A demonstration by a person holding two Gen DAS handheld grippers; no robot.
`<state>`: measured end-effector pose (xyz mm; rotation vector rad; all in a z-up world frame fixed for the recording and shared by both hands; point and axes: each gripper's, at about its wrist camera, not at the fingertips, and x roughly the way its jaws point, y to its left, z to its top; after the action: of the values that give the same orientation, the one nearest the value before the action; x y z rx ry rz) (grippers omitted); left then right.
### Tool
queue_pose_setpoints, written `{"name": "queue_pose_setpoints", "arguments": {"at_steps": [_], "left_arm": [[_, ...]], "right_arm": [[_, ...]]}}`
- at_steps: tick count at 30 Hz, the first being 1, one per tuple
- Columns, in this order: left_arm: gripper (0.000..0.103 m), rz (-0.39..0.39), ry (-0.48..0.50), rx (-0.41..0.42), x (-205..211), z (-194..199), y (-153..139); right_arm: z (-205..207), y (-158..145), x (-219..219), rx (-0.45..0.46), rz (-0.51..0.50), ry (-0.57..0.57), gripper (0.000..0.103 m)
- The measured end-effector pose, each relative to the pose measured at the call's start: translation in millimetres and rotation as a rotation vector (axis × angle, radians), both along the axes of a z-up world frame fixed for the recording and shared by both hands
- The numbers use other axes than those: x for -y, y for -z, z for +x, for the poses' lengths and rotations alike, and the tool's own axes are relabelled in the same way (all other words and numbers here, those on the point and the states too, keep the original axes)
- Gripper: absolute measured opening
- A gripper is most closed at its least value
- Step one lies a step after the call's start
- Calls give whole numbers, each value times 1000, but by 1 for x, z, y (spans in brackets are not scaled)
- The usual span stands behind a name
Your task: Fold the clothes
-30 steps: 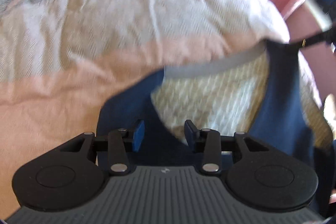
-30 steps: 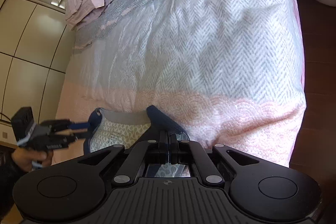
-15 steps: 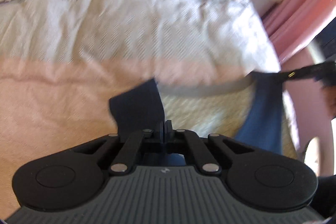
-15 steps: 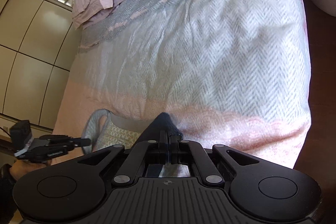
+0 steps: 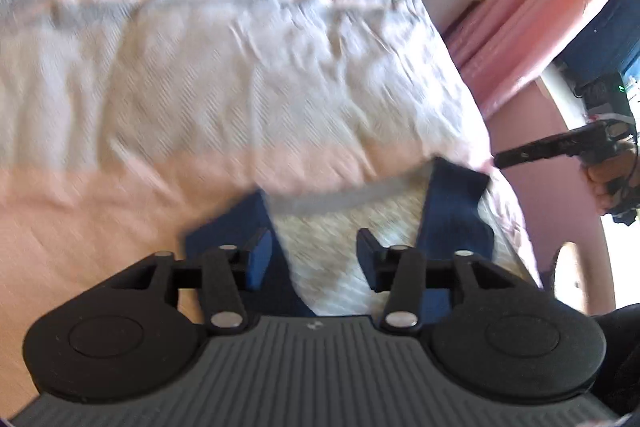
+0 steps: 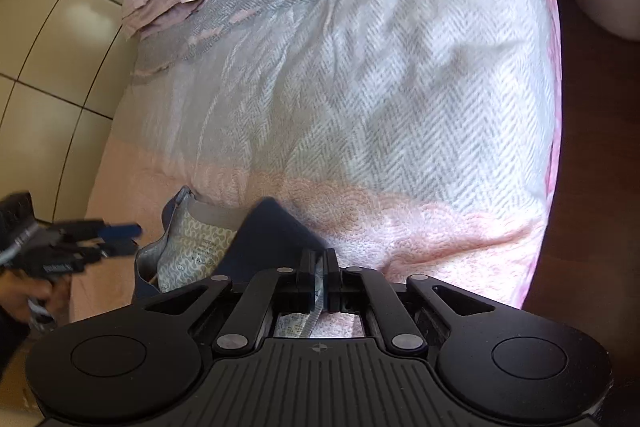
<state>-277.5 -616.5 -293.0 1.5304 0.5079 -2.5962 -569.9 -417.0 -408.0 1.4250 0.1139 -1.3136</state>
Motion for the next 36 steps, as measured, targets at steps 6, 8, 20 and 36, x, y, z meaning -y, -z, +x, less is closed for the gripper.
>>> {"name": "queue_pose_setpoints", "arguments": {"at_steps": [6,8,20,36], "left_arm": [[42,-115,66,76,41,-26,40],[40,-119,114,112,46,-37,62],[0,-57,216,121,39,-42,72],[3,-239,-76,-21,75,-90,48]], "right_arm": [[9,-16,22,-99,-108,-119,60],[17,-6,33,-105,-114,-192,60],[35,38,54,-77,-14,-342,2],[-14,0,109,-235,-178,-306,2]]}}
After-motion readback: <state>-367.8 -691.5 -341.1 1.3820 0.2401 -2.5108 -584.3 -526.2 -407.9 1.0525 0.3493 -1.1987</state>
